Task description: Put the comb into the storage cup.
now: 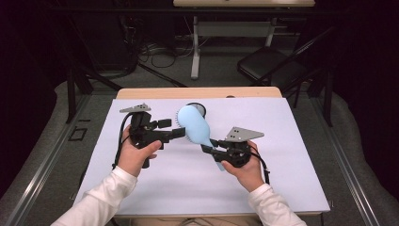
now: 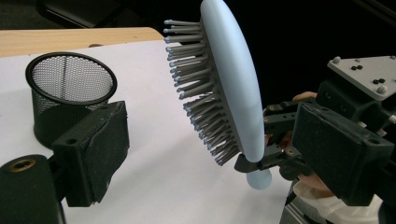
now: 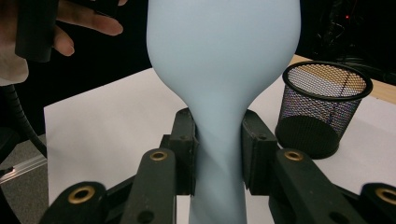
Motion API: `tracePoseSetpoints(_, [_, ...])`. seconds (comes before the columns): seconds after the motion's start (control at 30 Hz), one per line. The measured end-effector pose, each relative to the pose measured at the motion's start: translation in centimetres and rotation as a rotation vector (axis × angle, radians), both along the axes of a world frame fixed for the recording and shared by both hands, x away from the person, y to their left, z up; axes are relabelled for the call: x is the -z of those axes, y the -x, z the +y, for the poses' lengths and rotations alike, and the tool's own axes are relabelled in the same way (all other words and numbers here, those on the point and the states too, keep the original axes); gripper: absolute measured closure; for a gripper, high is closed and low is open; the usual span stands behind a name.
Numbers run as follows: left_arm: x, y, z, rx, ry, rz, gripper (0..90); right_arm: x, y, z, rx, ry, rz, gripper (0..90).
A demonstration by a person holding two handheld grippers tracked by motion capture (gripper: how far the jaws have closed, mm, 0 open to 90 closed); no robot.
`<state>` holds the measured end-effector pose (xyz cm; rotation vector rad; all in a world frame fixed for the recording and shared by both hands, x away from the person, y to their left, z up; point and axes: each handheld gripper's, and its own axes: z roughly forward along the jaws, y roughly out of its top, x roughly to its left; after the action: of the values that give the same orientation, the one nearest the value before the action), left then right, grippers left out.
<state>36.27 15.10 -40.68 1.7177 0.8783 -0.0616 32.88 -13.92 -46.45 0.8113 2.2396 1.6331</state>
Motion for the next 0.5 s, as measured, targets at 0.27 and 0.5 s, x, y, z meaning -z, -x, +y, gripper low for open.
tracePoseSetpoints(0.27, [-0.3,-0.4,-0.7,0.0,0.005,-0.003,14.6,0.0,0.0,0.1,-0.004,0.004,-0.003,69.8])
tracePoseSetpoints(0.5, [-0.3,-0.6,-1.4,0.009,0.001,0.003,14.9,0.0,0.1,0.2,-0.006,0.004,-0.007,69.8])
